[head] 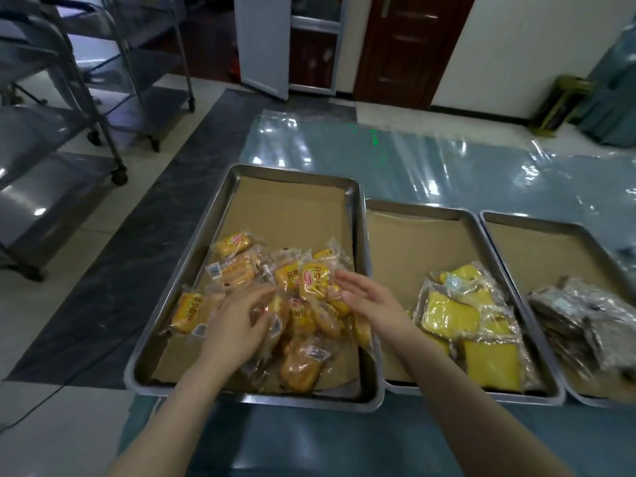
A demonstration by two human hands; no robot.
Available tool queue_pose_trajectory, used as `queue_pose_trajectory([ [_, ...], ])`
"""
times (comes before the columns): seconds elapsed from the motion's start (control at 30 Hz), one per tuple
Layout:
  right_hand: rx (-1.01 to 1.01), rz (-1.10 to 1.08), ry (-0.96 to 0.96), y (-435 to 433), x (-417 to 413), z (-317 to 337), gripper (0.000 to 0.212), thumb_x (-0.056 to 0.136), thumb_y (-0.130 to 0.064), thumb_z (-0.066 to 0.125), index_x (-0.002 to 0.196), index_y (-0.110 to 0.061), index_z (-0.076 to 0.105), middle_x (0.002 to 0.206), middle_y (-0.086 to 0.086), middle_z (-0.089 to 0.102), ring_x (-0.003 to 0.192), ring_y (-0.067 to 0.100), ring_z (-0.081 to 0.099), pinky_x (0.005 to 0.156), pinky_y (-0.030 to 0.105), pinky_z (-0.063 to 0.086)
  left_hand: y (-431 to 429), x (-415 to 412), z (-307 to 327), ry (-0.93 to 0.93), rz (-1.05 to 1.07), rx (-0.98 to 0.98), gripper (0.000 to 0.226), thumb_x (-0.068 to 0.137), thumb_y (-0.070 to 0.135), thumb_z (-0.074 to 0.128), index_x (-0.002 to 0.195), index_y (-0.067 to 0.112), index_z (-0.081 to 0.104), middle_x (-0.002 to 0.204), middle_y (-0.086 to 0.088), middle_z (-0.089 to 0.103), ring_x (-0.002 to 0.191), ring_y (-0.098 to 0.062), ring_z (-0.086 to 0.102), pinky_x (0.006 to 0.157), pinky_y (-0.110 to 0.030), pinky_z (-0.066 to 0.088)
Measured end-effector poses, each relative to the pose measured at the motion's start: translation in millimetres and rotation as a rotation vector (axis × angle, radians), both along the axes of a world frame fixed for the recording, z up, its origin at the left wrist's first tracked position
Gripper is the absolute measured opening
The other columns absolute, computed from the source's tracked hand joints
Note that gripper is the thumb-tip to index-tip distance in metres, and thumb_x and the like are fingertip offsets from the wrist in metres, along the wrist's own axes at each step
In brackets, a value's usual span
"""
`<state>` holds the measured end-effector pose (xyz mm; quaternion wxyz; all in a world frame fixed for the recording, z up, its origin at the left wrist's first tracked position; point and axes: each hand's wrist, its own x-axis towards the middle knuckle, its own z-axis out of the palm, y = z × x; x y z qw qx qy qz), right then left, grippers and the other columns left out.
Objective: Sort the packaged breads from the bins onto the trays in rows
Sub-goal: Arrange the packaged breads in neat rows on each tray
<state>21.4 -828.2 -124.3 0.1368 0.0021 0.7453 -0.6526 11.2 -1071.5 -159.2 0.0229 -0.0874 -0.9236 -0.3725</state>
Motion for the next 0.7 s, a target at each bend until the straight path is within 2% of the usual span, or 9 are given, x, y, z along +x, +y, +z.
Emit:
queue_pose_trajectory([
  [0.1, -0.043, -0.062, 0.051, 4.7, 3.5, 2.4, 0.050, 0.083, -0.028, 0.063, 0.131, -0.019, 0.054, 0.127, -0.007, 0.062, 0.116, 0.007, 0.058, 0.096, 0.027, 0.048, 9.8, 2.4, 2.2, -0.060, -0.054, 0.133, 0.043, 0.093, 0.017, 0.050, 0.127, 0.044, 0.043, 0.135, 0.023, 0.038, 0.130, -0.003, 0.034, 0.108, -0.038, 0.033],
  [0.17, -0.055, -0.129, 0.099, 9.0, 3.3, -0.5, 0.037, 0.090, -0.015, 0.060, 0.127, -0.018, 0.057, 0.123, -0.008, 0.065, 0.115, 0.007, 0.058, 0.095, 0.025, 0.048, 16.7, 3.6, 5.6, -0.046, -0.054, 0.177, 0.040, 0.096, 0.024, 0.046, 0.128, 0.047, 0.040, 0.135, 0.026, 0.034, 0.127, 0.003, 0.031, 0.104, -0.030, 0.033],
  [0.23, -0.059, -0.196, 0.135, 15.4, 2.1, -3.5, 0.032, 0.091, -0.008, 0.057, 0.121, -0.019, 0.061, 0.118, -0.008, 0.067, 0.112, 0.009, 0.060, 0.093, 0.027, 0.049, 24.1, 2.9, 8.7, -0.024, -0.063, 0.184, 0.039, 0.095, 0.031, 0.047, 0.128, 0.049, 0.039, 0.138, 0.024, 0.036, 0.128, 0.003, 0.031, 0.103, -0.027, 0.032],
  [0.4, 0.013, -0.295, 0.164, 54.9, -1.3, -11.8, 0.026, 0.091, -0.007, 0.058, 0.108, -0.025, 0.067, 0.105, -0.014, 0.070, 0.102, 0.001, 0.063, 0.081, 0.014, 0.049, 53.8, -4.1, 19.1, -0.022, -0.113, 0.076, 0.047, 0.091, 0.037, 0.048, 0.133, 0.050, 0.034, 0.147, 0.016, 0.034, 0.134, -0.003, 0.031, 0.107, -0.037, 0.035],
  [0.53, 0.066, -0.317, 0.168, 107.2, -5.5, -22.2, 0.023, 0.091, -0.010, 0.060, 0.102, -0.029, 0.067, 0.101, -0.020, 0.070, 0.099, -0.003, 0.062, 0.079, 0.009, 0.047, 94.8, -5.4, 26.6, 0.057, -0.088, 0.034, 0.050, 0.090, 0.031, 0.051, 0.136, 0.046, 0.036, 0.137, 0.024, 0.037, 0.125, 0.005, 0.033, 0.103, -0.028, 0.035],
  [0.63, 0.201, -0.356, 0.193, 156.1, -5.1, -34.6, 0.023, 0.090, -0.013, 0.062, 0.096, -0.035, 0.066, 0.095, -0.024, 0.069, 0.093, -0.006, 0.062, 0.076, 0.011, 0.048, 134.5, -3.1, 27.8, 0.053, -0.070, 0.085, 0.049, 0.092, 0.023, 0.055, 0.133, 0.044, 0.040, 0.136, 0.024, 0.037, 0.124, 0.008, 0.033, 0.103, -0.025, 0.033],
  [0.7, 0.372, -0.361, 0.255, 192.0, -5.0, -43.1, 0.019, 0.089, -0.017, 0.065, 0.095, -0.036, 0.066, 0.094, -0.024, 0.068, 0.092, -0.003, 0.062, 0.078, 0.014, 0.049, 163.0, -2.9, 25.1, 0.036, -0.085, 0.105, 0.048, 0.092, 0.018, 0.056, 0.132, 0.042, 0.042, 0.138, 0.020, 0.039, 0.129, 0.004, 0.033, 0.105, -0.024, 0.031],
])
